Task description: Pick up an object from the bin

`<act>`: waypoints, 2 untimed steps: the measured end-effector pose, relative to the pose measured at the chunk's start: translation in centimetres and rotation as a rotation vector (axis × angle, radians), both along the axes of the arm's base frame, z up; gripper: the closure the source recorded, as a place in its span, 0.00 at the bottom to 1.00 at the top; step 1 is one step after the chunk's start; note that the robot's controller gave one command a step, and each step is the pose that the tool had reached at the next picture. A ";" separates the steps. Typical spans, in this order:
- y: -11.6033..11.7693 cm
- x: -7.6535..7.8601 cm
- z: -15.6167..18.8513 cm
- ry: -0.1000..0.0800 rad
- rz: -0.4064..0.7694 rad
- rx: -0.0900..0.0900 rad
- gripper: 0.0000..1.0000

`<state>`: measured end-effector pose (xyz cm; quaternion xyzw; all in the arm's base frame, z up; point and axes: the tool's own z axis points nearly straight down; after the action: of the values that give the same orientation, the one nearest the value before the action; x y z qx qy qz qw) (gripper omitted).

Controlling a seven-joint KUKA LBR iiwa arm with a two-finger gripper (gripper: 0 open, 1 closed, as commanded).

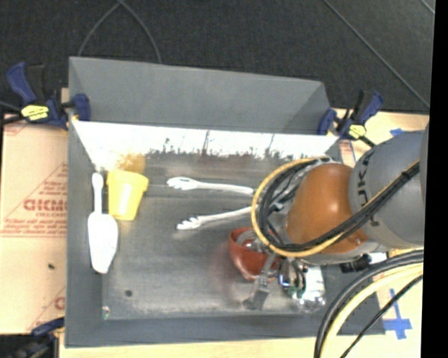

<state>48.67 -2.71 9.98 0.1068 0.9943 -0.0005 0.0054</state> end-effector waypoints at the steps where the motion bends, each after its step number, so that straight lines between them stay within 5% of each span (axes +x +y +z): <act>1: 1.5 0.2 -2.9 -0.011 -0.013 -0.001 0.00; 2: 6.0 3.5 -2.5 -0.010 -0.462 0.006 1.00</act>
Offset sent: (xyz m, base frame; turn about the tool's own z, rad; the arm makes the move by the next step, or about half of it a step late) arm 0.0320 0.0610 -0.0298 0.4657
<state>52.13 3.27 7.49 0.3316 0.9434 0.0018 0.0098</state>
